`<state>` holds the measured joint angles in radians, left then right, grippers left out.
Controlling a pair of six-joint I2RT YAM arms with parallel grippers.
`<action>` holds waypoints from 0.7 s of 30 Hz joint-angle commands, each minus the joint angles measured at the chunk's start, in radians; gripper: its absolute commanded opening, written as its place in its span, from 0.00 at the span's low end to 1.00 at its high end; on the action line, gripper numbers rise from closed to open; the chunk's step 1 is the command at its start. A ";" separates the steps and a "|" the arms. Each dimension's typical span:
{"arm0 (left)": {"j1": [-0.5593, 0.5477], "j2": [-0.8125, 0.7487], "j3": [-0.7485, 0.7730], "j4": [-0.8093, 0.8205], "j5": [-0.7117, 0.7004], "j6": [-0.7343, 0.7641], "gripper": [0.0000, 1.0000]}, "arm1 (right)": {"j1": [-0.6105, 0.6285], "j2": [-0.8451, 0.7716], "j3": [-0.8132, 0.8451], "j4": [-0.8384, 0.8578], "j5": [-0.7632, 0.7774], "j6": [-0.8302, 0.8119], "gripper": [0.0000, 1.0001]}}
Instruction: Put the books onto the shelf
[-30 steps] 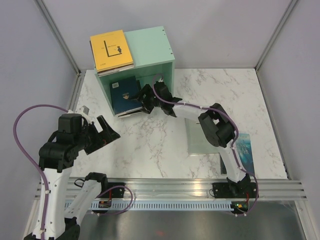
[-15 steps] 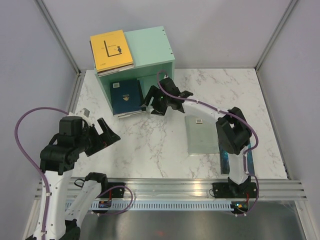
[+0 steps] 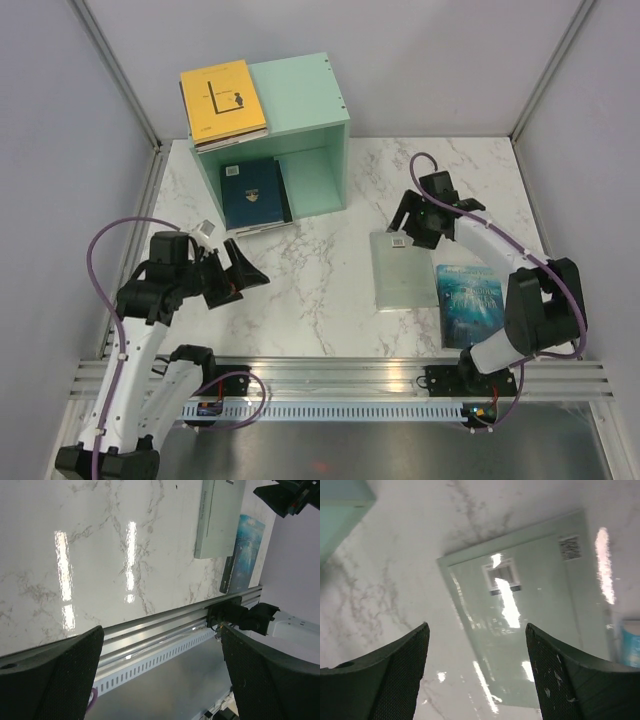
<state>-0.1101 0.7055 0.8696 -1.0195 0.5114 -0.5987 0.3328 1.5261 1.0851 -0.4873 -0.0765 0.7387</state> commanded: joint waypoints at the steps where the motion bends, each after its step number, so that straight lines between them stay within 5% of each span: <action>1: -0.014 0.049 -0.084 0.163 0.110 -0.023 1.00 | -0.064 0.002 -0.027 -0.046 0.032 -0.105 0.81; 12: -0.290 0.216 -0.175 0.358 -0.063 -0.148 1.00 | -0.230 0.258 0.050 -0.017 0.027 -0.197 0.80; 21: -0.339 0.250 -0.268 0.461 -0.086 -0.205 1.00 | -0.238 0.345 -0.091 0.114 -0.084 -0.159 0.79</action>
<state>-0.4446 0.9401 0.6209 -0.6426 0.4522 -0.7662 0.0883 1.8065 1.1046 -0.4065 -0.1070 0.5720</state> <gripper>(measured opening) 0.995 0.787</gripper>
